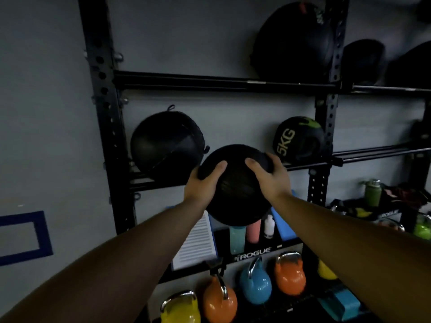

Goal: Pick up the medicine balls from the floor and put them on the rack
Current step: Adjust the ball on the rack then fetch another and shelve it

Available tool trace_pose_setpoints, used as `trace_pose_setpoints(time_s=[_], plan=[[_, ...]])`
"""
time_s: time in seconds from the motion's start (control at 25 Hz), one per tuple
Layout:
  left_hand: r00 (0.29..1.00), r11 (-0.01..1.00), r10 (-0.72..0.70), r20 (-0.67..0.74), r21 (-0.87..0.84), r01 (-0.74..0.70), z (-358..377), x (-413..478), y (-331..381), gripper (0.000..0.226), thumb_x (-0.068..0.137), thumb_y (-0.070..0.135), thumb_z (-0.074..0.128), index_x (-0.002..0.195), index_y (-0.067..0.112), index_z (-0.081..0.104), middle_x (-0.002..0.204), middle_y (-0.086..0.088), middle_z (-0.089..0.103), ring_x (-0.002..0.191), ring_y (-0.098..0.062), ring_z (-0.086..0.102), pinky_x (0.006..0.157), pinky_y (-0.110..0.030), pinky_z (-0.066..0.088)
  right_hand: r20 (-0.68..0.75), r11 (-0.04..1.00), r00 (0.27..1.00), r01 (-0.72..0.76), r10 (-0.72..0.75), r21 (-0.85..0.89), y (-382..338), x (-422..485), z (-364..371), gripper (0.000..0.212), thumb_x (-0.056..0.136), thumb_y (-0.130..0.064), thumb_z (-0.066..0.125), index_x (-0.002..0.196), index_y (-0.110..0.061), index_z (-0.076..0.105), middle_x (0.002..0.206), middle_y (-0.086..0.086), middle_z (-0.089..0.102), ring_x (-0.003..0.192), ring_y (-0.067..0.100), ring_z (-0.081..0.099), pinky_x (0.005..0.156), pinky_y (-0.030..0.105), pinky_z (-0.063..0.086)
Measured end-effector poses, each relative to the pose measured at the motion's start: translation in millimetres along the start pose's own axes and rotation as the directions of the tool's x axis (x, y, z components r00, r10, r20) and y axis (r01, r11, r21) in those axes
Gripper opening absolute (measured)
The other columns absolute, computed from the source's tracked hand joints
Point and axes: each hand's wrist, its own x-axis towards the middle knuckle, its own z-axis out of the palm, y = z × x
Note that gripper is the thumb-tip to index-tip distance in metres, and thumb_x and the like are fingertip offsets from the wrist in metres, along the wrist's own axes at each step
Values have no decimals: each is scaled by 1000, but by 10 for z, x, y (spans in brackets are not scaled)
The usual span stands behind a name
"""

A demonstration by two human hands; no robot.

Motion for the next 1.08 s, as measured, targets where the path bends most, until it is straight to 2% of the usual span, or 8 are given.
trace_pose_setpoints(time_s=[0.16, 0.28, 0.44, 0.52, 0.6, 0.68, 0.88, 1.08], plan=[[999, 999, 50, 12, -14, -50, 258, 509, 204, 119, 44, 83, 77, 148, 30, 58, 139, -5, 67, 122, -30, 67, 107, -49, 56, 20, 998, 998, 58, -59, 28, -23, 691, 40, 99, 60, -81, 67, 146, -36, 48, 139, 6, 54, 120, 28, 57, 92, 33, 46], [995, 994, 103, 6, 34, -103, 578, 1153, 281, 117, 50, 84, 77, 151, 29, 55, 140, -6, 66, 122, -31, 66, 105, -51, 57, 37, 996, 998, 52, -55, 75, 166, 1378, 149, 99, 65, -78, 70, 150, -37, 38, 145, 7, 49, 126, 31, 54, 97, 42, 50], [992, 965, 121, -33, 237, -110, 1097, 2272, 247, 118, 64, 92, 61, 163, 33, 35, 159, -7, 50, 139, -35, 54, 114, -52, 49, -32, 979, 998, 55, -50, 195, 676, 2446, 495, 94, 75, -69, 75, 146, -23, 34, 145, 11, 46, 129, 32, 52, 101, 40, 48], [994, 836, 108, 14, 540, -99, 1224, 2770, 48, 97, 89, 83, 45, 169, 38, 14, 175, -7, 22, 157, -40, 28, 126, -55, 30, 98, 992, 989, 99, -107, 80, 987, 2899, 802, 98, 71, -82, 67, 144, -24, 37, 144, 12, 47, 132, 34, 51, 109, 47, 45], [973, 523, 146, 178, 821, -228, 1240, 3115, -301, 69, 110, 51, 34, 169, 39, 2, 179, -2, -5, 164, -36, -3, 132, -50, 6, 355, 949, 919, 249, -168, -195, 1343, 3163, 1226, 92, 83, -80, 56, 156, -32, 30, 161, 13, 33, 146, 41, 34, 118, 54, 32], [933, 338, 198, 301, 872, -354, 1149, 3298, -600, 66, 111, 33, 31, 169, 37, 0, 178, 5, -14, 164, -28, -12, 132, -45, -2, 386, 843, 887, 399, -253, -362, 1589, 3208, 1579, 84, 89, -76, 42, 161, -41, 19, 171, 7, 15, 152, 41, 16, 118, 59, 20], [880, 335, 386, 276, 847, -413, 1051, 3544, -722, 75, 95, 38, 25, 169, 29, 19, 178, 2, 10, 162, -24, 12, 131, -41, 14, 323, 772, 893, 438, -314, -460, 1550, 3413, 1735, 83, 86, -81, 30, 159, -43, 23, 169, 7, 23, 147, 44, 25, 114, 62, 27], [908, 221, 246, 339, 893, -393, 1001, 3153, -592, 74, 102, 42, 45, 169, 29, 17, 178, 5, 2, 160, -25, 11, 129, -44, 20, 493, 720, 838, 491, -235, -491, 1514, 3090, 1437, 88, 90, -81, 31, 163, -41, 4, 173, 5, 3, 154, 44, 9, 119, 64, 20]])
